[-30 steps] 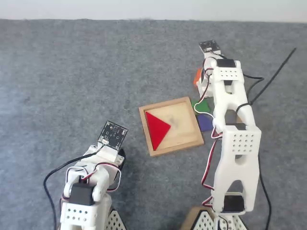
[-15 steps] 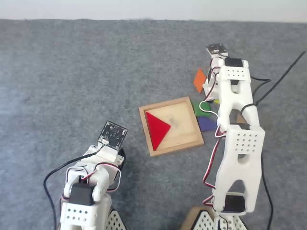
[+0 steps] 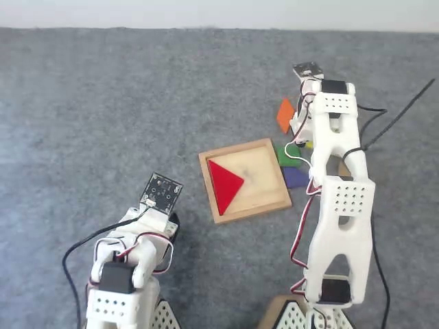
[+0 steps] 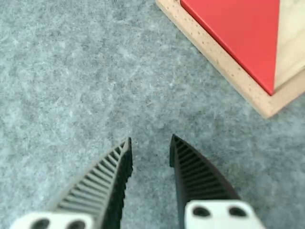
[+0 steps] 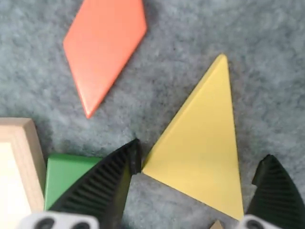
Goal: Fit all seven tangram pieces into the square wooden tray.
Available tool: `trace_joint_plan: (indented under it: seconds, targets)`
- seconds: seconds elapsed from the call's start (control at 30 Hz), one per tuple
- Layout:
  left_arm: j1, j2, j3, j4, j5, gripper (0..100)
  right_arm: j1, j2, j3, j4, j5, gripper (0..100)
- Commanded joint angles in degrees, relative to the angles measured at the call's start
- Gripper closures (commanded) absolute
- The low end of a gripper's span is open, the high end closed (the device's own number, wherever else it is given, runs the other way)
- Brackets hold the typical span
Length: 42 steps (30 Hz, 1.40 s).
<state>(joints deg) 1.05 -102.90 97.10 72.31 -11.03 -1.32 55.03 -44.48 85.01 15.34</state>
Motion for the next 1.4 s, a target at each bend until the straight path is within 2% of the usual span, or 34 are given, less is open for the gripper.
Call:
trace_joint_plan:
  seconds: [0.0,0.1,0.27,0.4,0.67,0.93,1.17,1.37]
  targets:
    - [-0.1,-1.2,-0.7,0.2,0.4,88,2.5,0.0,-1.3,3.3,0.4,62.7]
    - [-0.1,-1.2,-0.7,0.2,0.4,88,3.6,-0.1,-1.3,5.1,0.4,65.6]
    - [-0.1,-1.2,-0.7,0.2,0.4,88,5.0,-0.4,-1.3,5.2,0.7,83.9]
    - [-0.1,-1.2,-0.7,0.2,0.4,88,5.2,-0.4,-1.3,6.3,0.5,92.0]
    - [-0.1,-1.2,-0.7,0.2,0.4,88,11.5,-0.7,-1.4,8.6,1.1,91.6]
    - [-0.1,-1.2,-0.7,0.2,0.4,88,13.6,-8.9,-1.5,15.7,7.6,91.6]
    - [-0.1,-1.2,-0.7,0.2,0.4,88,9.6,-25.4,0.3,17.5,7.7,91.6]
    - [-0.1,-1.2,-0.7,0.2,0.4,88,-0.8,-37.9,11.3,16.9,9.8,91.6]
